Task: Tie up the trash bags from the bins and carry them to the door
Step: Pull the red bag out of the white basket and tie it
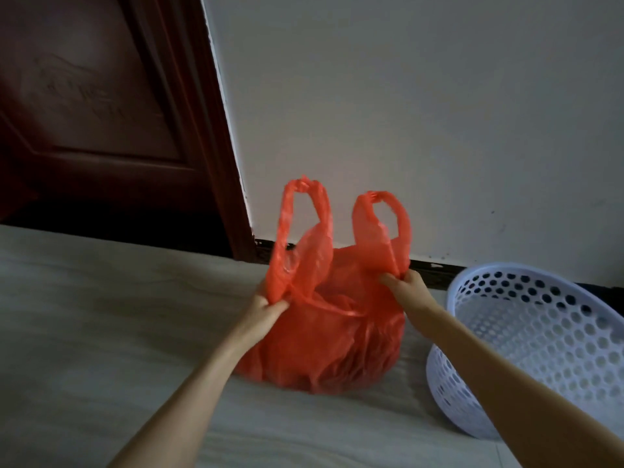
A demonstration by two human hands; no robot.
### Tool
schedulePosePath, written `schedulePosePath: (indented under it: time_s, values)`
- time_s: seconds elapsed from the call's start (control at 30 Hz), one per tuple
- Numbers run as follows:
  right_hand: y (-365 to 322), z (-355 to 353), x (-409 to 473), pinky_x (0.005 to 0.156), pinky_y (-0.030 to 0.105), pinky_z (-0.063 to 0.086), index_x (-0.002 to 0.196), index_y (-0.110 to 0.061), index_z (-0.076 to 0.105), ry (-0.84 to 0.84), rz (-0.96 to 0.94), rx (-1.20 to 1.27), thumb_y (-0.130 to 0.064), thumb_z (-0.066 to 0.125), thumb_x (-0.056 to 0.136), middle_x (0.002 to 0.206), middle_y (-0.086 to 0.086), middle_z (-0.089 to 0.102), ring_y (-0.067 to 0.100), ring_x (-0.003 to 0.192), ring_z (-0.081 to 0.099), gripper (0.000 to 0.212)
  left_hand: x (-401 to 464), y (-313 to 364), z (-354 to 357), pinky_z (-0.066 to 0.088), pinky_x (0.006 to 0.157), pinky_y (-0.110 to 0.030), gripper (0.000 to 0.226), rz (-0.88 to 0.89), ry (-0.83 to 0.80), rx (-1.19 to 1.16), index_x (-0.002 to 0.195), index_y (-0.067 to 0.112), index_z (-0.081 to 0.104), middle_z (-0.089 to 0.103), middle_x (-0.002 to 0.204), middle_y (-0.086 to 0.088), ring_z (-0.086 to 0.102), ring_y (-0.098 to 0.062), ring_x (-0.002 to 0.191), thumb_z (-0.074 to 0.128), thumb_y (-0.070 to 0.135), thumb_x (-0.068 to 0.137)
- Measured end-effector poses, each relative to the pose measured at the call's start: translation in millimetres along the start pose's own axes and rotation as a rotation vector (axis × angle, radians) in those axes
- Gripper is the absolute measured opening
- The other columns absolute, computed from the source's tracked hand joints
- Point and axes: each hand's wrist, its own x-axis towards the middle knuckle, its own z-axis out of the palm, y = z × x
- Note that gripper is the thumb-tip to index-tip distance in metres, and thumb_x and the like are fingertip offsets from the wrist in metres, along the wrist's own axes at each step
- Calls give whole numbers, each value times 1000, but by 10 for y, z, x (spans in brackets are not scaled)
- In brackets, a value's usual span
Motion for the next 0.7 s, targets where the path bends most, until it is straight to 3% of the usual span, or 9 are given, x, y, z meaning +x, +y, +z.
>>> schedulePosePath:
  time_s: [0.1,0.2,0.3,0.37,0.43,0.53,0.63,0.67,0.7]
  values:
    - [51,-64,-43,61,33,41,84,-2,59,75,14,137,-7,45,89,74,13,54,23,67,52,16,7,-33,32,42,97,-34,28,-161,211,-428,115,6,55,60,108,-9,55,-24,108,56,15,89]
    - [121,-55,-70,60,30,36,76,-10,52,140,-41,206,-8,40,91,72,8,47,17,65,44,20,-29,-118,89,38,107,-43,29,-236,302,-446,118,8,57,60,118,-12,54,-27,115,50,21,93]
    - [178,16,-139,57,29,33,78,-9,51,166,-114,139,-12,35,95,70,8,44,17,65,40,23,-82,-96,106,44,100,-44,15,-293,199,-634,91,16,66,70,99,-11,64,-27,98,54,22,84]
    - [205,55,-191,55,28,33,77,-11,49,150,-131,147,-16,33,97,66,6,42,17,63,40,26,-153,29,139,47,94,-33,14,-233,106,-749,89,20,64,74,78,2,66,-21,95,50,19,87]
    - [253,73,-271,62,27,39,94,-12,51,36,-160,180,-26,35,98,74,4,48,17,71,47,22,-178,66,174,46,88,-19,9,-59,128,-603,95,29,60,70,77,17,64,-9,101,58,30,87]
    - [386,61,-394,71,16,45,116,-13,46,-223,-214,87,-24,50,93,90,1,52,8,85,51,26,-357,-161,208,45,74,-30,12,-131,115,-117,76,17,64,65,72,0,63,-23,83,72,8,76]
    - [565,51,-411,82,20,52,128,-11,39,-417,-215,-89,-17,77,72,104,1,60,4,92,60,68,-392,-344,265,44,68,-31,3,-149,261,-141,83,7,67,62,67,1,58,-16,67,67,5,81]
    - [624,61,-397,87,26,52,126,-14,43,-387,-220,-234,-23,80,66,109,2,63,9,98,62,71,-432,-343,292,45,69,-30,9,-151,277,-207,90,5,67,62,69,2,58,-13,67,66,5,82]
    - [657,75,-387,85,27,52,119,-13,50,-330,-228,-337,-26,78,67,106,3,65,14,97,63,60,-426,-329,328,47,72,-31,11,-167,286,-317,93,5,67,64,70,4,59,-13,69,65,4,82]
